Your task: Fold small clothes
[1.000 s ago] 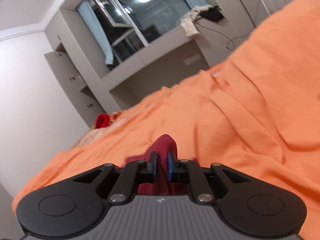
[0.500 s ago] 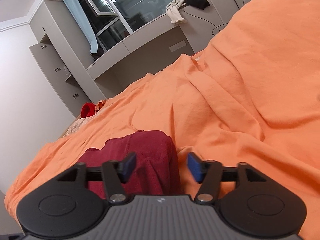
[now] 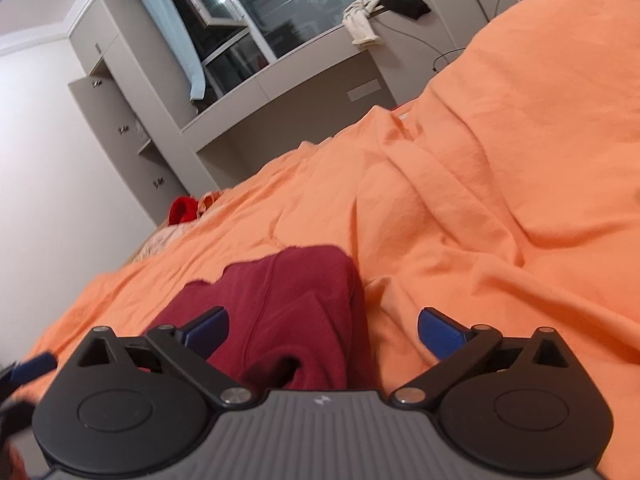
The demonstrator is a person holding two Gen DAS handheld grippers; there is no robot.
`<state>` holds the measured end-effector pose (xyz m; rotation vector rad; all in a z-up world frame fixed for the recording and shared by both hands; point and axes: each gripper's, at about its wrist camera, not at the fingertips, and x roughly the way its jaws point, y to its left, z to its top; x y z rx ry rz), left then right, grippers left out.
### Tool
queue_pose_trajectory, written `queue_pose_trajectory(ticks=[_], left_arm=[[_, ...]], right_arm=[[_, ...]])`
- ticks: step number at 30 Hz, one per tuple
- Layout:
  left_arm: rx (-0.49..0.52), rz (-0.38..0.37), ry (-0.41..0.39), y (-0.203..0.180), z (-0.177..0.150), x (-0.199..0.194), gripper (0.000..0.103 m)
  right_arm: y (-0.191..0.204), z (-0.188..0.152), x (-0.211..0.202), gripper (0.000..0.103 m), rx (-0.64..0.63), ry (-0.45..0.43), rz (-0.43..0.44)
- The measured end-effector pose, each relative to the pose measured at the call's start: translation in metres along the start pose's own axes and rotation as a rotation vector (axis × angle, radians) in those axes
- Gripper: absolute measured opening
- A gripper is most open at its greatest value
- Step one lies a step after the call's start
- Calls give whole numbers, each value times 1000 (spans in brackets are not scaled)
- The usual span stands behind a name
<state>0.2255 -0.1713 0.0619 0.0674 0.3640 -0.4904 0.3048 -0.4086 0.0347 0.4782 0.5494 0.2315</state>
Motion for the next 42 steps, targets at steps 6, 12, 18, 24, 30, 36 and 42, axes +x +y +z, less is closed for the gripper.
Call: queue_pose_trajectory(ticks=[6, 12, 18, 24, 30, 36, 42], left_arm=[[-129, 82, 96, 45, 0, 23, 102], [-158, 60, 151, 64, -28, 36, 103], [-259, -2, 152, 81, -57, 40, 103], [-289, -33, 98, 85, -75, 40, 103], [-288, -41, 79, 85, -82, 37, 103], [-284, -39, 73, 84, -83, 36, 103], [-285, -39, 73, 83, -83, 36, 103]], right_arm=[[11, -11, 12, 103, -109, 116, -135], [15, -18, 19, 103, -172, 150, -182], [15, -21, 20, 103, -175, 146, -182], [14, -24, 22, 103, -153, 126, -182], [8, -17, 19, 103, -89, 151, -141], [2, -12, 5, 103, -38, 103, -17], [-2, -5, -4, 103, 26, 11, 34]])
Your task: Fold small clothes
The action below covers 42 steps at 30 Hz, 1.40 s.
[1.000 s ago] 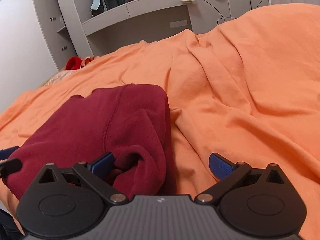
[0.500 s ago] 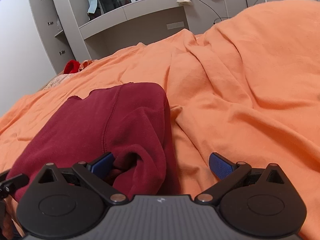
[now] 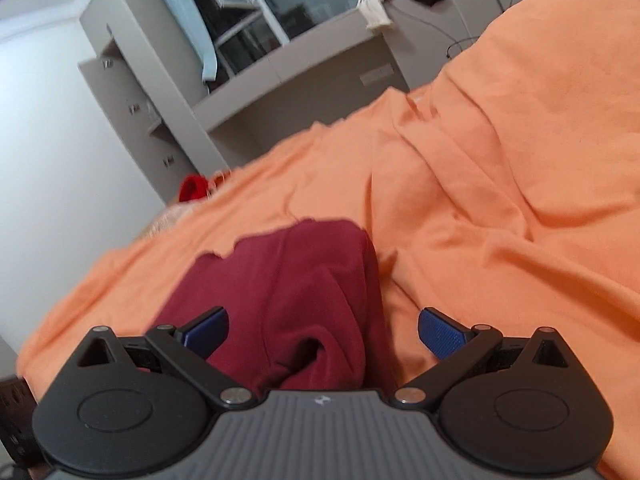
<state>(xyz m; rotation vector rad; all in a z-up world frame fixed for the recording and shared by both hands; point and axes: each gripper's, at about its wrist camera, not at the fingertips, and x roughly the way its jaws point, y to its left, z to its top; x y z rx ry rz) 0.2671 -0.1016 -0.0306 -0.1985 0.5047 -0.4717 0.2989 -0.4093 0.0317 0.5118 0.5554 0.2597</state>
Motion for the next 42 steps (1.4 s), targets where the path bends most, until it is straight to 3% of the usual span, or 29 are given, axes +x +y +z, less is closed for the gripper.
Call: queue_pose_trajectory(ticks=[5, 14, 19, 24, 27, 33, 36, 38, 42], left_arm=[[0, -1, 0, 0, 0, 0, 103], [-1, -1, -1, 0, 0, 0, 103], [-1, -2, -2, 1, 0, 0, 103], [-1, -2, -2, 1, -1, 0, 103], [-2, -2, -2, 0, 0, 0, 103], [-2, -2, -3, 1, 0, 0, 103], [-2, -2, -3, 0, 0, 0, 103], [-2, -2, -3, 1, -1, 0, 103], [-2, -2, -4, 1, -1, 0, 103]], right_arm=[[-13, 6, 10, 103, 117, -9, 30], [-42, 1, 34, 103, 270, 48, -16], [-36, -5, 39, 102, 223, 43, -51], [-23, -10, 43, 86, 128, 59, -107], [-17, -12, 43, 81, 82, 60, -119], [-15, -12, 39, 71, 75, 61, -90], [-21, -13, 40, 66, 133, 59, -21], [-24, -15, 43, 64, 180, 68, 21], [-24, -16, 48, 64, 185, 75, 17]])
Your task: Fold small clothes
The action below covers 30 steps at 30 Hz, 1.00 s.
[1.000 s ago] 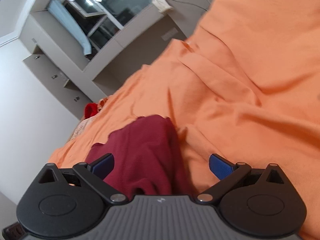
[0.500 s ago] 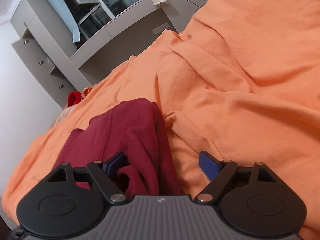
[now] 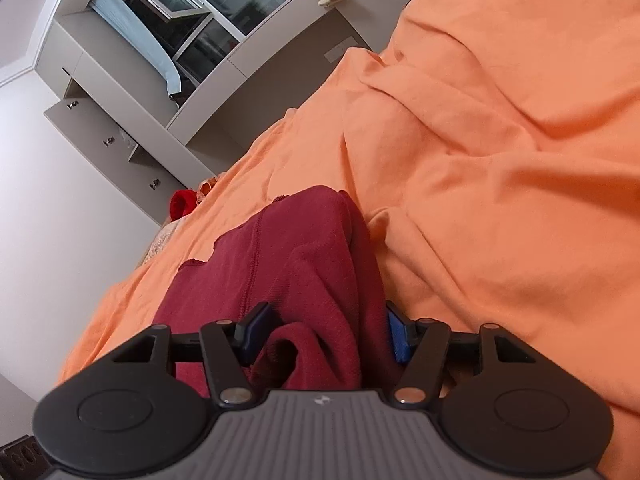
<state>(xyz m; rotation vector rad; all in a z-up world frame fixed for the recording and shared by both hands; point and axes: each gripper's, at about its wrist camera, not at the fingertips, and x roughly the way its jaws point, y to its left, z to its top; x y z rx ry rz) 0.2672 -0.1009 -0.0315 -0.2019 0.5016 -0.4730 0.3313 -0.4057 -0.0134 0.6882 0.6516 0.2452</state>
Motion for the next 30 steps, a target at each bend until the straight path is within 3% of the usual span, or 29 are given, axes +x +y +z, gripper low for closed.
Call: queue_pose_trajectory(ticks=[5, 13, 16, 20, 22, 30], left_arm=[[0, 0, 0, 0, 0, 0, 103], [-1, 0, 0, 1, 0, 0, 103], [-1, 0, 0, 1, 0, 0, 103], [-1, -1, -1, 1, 0, 0, 103], [-1, -1, 0, 1, 0, 0, 103], [-1, -1, 0, 1, -1, 0, 103]], right_arm=[[5, -3, 0, 60, -40, -5, -20], [28, -11, -1, 47, -220, -29, -86], [48, -21, -2, 42, -390, -63, -151], [87, -53, 2, 34, -748, -133, -295], [97, -64, 5, 33, -843, -150, -333], [96, -61, 2, 34, -799, -138, -313]])
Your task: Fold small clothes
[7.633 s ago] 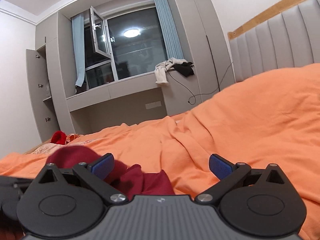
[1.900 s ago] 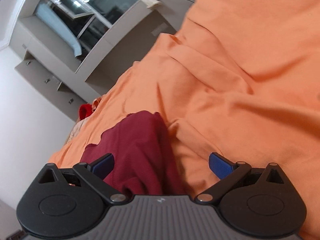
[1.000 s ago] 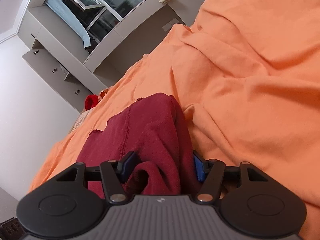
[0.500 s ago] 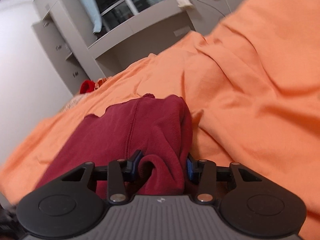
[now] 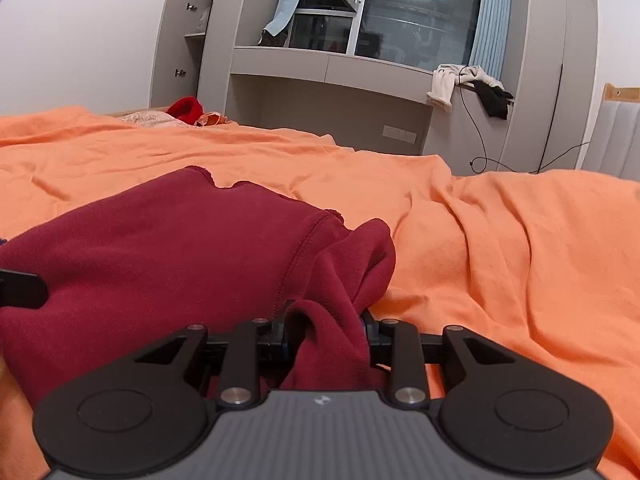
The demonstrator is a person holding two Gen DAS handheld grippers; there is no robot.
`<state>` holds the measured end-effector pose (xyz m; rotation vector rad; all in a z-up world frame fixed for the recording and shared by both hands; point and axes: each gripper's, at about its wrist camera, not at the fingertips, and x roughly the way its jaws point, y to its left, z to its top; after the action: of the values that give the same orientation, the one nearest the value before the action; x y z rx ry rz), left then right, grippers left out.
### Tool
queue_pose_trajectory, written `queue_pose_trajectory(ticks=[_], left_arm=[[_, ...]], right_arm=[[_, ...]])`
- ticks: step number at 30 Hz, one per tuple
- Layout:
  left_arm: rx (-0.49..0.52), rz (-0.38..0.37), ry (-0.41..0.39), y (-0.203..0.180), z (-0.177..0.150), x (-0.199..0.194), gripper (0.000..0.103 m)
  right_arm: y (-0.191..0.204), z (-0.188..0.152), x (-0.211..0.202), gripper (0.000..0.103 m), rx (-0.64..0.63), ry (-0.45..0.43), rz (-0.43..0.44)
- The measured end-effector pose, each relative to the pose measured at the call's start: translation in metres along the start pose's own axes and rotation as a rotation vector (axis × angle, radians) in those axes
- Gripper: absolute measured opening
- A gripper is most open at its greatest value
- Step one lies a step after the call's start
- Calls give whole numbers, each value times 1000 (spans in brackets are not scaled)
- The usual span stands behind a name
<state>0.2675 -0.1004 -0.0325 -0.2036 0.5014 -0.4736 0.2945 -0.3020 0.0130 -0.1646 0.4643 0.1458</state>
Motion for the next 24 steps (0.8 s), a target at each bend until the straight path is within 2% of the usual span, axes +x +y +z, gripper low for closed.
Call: queue_pose_trajectory(ticks=[3, 7, 12, 14, 18, 24], left_arm=[[0, 0, 0, 0, 0, 0, 103], [0, 0, 0, 0, 0, 0, 103], [-2, 4, 2, 0, 1, -1, 103], [-3, 7, 3, -1, 2, -1, 103], [-6, 14, 8, -3, 3, 0, 103], [-9, 22, 18, -5, 5, 0, 103]], right_arm=[[-15, 3, 4, 37, 92, 15, 43], [-49, 2, 9, 45, 336, 46, 152], [-87, -10, 19, 61, 654, 76, 297], [-96, -15, 23, 61, 740, 87, 321], [-102, -23, 32, 54, 813, 129, 304], [-97, -26, 36, 53, 801, 131, 278]])
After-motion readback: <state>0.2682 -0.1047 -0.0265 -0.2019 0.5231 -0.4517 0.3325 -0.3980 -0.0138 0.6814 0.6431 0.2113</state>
